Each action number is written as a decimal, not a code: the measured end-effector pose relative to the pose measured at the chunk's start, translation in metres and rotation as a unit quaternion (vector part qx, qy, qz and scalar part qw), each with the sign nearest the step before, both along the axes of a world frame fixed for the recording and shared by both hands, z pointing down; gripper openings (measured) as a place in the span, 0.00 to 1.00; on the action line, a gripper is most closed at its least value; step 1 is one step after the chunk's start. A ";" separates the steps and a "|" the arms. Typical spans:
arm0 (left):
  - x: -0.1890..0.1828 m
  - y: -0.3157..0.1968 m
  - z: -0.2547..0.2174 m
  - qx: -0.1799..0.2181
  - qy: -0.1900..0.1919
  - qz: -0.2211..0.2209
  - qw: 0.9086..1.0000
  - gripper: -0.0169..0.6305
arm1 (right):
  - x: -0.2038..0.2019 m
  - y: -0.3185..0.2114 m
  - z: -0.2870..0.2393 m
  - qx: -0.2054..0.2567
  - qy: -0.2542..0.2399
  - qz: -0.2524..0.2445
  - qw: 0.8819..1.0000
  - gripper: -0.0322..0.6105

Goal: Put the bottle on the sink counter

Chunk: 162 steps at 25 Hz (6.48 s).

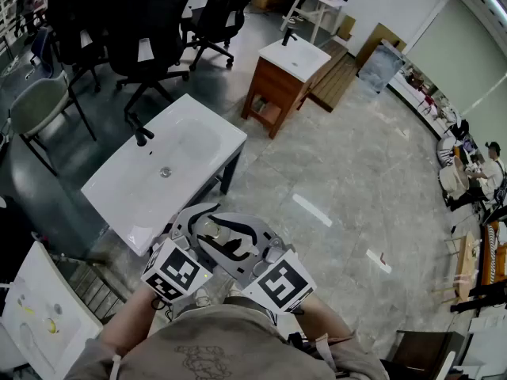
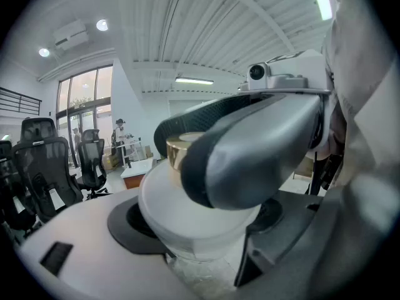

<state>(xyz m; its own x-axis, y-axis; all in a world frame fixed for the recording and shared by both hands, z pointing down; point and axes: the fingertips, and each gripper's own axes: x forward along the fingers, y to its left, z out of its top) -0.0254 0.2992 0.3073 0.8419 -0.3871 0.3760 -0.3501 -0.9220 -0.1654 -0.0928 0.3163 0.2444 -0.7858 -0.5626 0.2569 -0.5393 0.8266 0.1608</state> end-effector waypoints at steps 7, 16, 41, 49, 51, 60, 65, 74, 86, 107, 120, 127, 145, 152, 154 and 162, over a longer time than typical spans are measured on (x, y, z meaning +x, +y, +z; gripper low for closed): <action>0.017 0.004 -0.010 0.010 0.000 -0.009 1.000 0.53 | 0.017 0.006 -0.008 0.010 0.006 -0.006 1.000 0.28; 0.041 0.005 -0.011 0.016 -0.005 -0.020 1.000 0.53 | 0.042 0.009 -0.012 0.019 -0.011 -0.017 1.000 0.28; 0.123 -0.008 0.006 0.001 -0.022 -0.054 0.998 0.53 | 0.127 -0.001 0.002 0.016 -0.037 -0.055 0.998 0.28; 0.135 -0.029 0.019 0.001 -0.030 -0.050 0.998 0.53 | 0.140 -0.023 0.014 0.007 -0.042 -0.051 0.998 0.28; 0.138 -0.037 0.021 0.002 -0.029 -0.048 0.998 0.53 | 0.143 -0.031 0.017 0.010 -0.038 -0.050 0.998 0.28; 0.133 -0.084 0.041 -0.011 -0.020 -0.054 0.998 0.53 | 0.136 -0.079 0.037 0.004 -0.016 -0.060 0.998 0.28; 0.128 -0.117 0.041 -0.032 -0.006 -0.052 0.998 0.53 | 0.129 -0.115 0.038 -0.009 -0.016 -0.061 0.998 0.28; 0.114 -0.196 0.049 -0.022 -0.038 -0.052 0.998 0.53 | 0.120 -0.193 0.044 -0.020 -0.023 -0.055 0.998 0.28; 0.075 -0.325 0.064 -0.027 -0.048 -0.055 0.997 0.53 | 0.081 -0.323 0.058 -0.050 0.000 -0.053 0.997 0.28; 0.053 -0.504 0.127 0.006 -0.034 -0.076 0.997 0.53 | 0.058 -0.496 0.127 -0.052 0.047 -0.063 0.996 0.28; 0.044 -0.561 0.215 -0.037 -0.028 -0.105 0.993 0.53 | 0.050 -0.555 0.213 -0.097 0.056 -0.104 0.988 0.28; 0.049 -0.564 0.264 -0.050 -0.036 -0.111 0.992 0.53 | 0.056 -0.558 0.262 -0.122 0.060 -0.110 0.985 0.28; 0.051 -0.564 0.326 -0.066 -0.063 -0.100 0.991 0.53 | 0.061 -0.560 0.326 -0.162 0.078 -0.118 0.977 0.28; 0.050 -0.564 0.333 -0.079 -0.057 -0.097 0.990 0.53 | 0.058 -0.563 0.332 -0.160 0.086 -0.110 0.977 0.28; 0.053 -0.565 0.334 -0.085 -0.050 -0.095 0.991 0.53 | 0.060 -0.565 0.333 -0.159 0.088 -0.105 0.978 0.28; 0.049 -0.566 0.334 -0.087 -0.049 -0.097 0.990 0.53 | 0.056 -0.567 0.333 -0.152 0.084 -0.090 0.981 0.28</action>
